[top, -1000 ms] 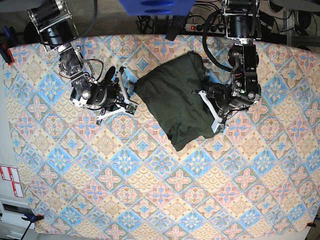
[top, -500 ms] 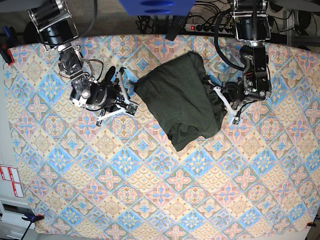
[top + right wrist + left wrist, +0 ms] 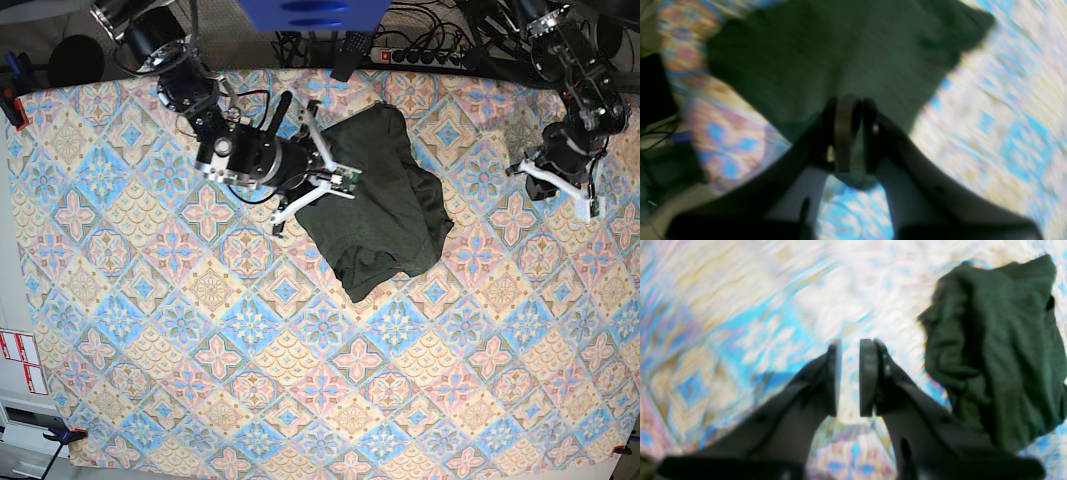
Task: Fold the T-shirt properly
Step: 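Release the left gripper and grasp the bundle's top with the right gripper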
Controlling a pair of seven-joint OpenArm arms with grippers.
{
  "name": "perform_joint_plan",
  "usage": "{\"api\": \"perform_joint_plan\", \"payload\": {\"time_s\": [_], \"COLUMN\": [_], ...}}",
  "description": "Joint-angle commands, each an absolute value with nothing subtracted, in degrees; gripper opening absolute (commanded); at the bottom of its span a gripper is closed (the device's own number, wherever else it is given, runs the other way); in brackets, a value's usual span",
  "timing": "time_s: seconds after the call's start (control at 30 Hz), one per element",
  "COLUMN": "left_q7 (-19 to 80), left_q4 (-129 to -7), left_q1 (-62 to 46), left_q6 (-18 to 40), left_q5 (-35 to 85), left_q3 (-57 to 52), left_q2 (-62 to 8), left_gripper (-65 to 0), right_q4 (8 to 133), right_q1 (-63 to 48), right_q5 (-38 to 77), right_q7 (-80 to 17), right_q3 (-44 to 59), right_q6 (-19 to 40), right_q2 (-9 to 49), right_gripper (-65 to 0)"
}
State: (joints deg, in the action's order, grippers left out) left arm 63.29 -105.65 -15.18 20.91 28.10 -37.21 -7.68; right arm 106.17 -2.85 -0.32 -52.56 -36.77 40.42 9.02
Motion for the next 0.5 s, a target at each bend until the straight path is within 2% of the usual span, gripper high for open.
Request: {"api": "perform_joint_plan", "payload": {"time_s": [0.0,0.3,0.47], "left_q7": [62.5,67.4,68.1], "left_q4": [-106.9,-106.9,-106.9], "left_q1": [-15.7,-17.5,-17.7], "left_q6": [21.3,21.4,21.4], "left_q5": [32.4,39.3,40.7], "left_q3": [-40.4,-48.7,-49.2], "left_q2": [-7.6,-7.6,-7.6], "left_gripper": [-55.5,-55.5,-55.5], "right_q4": [106.8,96.3,90.2], "right_q1": [-1.8,-1.1,2.4], "right_q5": [-0.1,-0.1,-0.1], "right_q7": [-51.2,-51.2,-51.2], "right_q3": [-37.1,-37.4,-37.4], "right_q6": [40.0,40.0,40.0], "right_q2": [7.5,-1.8,-5.0], "right_gripper": [-60.1,-60.1,-60.2]}}
